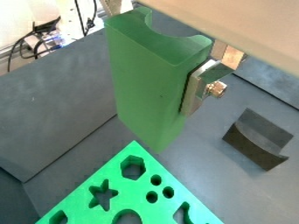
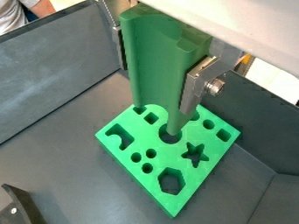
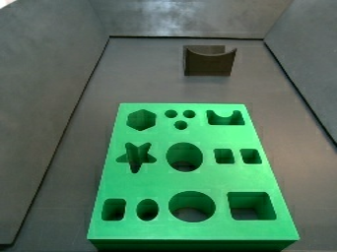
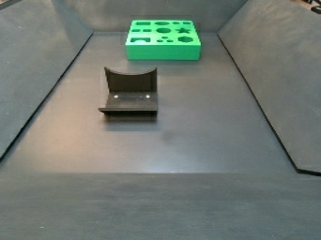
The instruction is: Insert the arch object.
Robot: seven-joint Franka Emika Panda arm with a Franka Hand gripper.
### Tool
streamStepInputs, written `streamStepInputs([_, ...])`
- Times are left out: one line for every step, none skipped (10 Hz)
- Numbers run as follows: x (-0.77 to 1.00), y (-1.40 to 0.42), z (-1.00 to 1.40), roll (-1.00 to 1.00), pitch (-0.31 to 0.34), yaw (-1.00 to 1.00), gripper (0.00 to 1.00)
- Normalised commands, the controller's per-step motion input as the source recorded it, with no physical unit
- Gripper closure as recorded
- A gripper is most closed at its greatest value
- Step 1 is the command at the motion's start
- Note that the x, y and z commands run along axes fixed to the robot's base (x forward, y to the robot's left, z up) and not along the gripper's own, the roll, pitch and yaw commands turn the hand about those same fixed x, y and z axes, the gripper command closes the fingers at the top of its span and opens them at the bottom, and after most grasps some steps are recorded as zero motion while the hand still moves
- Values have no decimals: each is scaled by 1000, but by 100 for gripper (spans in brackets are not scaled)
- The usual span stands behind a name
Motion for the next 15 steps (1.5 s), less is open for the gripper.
streamStepInputs([1000, -51, -889, -19, -51, 0, 100])
streamStepInputs([1000, -20, -866, -34, -51, 0, 100])
streamStepInputs([1000, 0, -851, -46, -50, 0, 100])
streamStepInputs([1000, 0, -837, -49, -50, 0, 100])
streamStepInputs([1000, 71, -509, 30, 0, 0, 100])
streamStepInputs([1000, 0, -171, 296, 3, 0, 100])
streamStepInputs([966, 0, 0, 473, 4, 0, 100])
streamStepInputs([943, 0, 0, 500, 0, 0, 100])
streamStepInputs([914, 0, 0, 500, 0, 0, 100])
streamStepInputs([923, -120, -100, 496, 19, 0, 100])
streamStepInputs([769, -337, -774, 247, 0, -83, 100])
streamStepInputs([714, -317, -1000, 119, 0, -143, 100])
streamStepInputs([723, -177, -1000, 34, 0, -100, 100])
streamStepInputs([654, -120, -1000, 97, 0, 0, 100])
streamStepInputs([583, -14, -897, 166, 0, 60, 100])
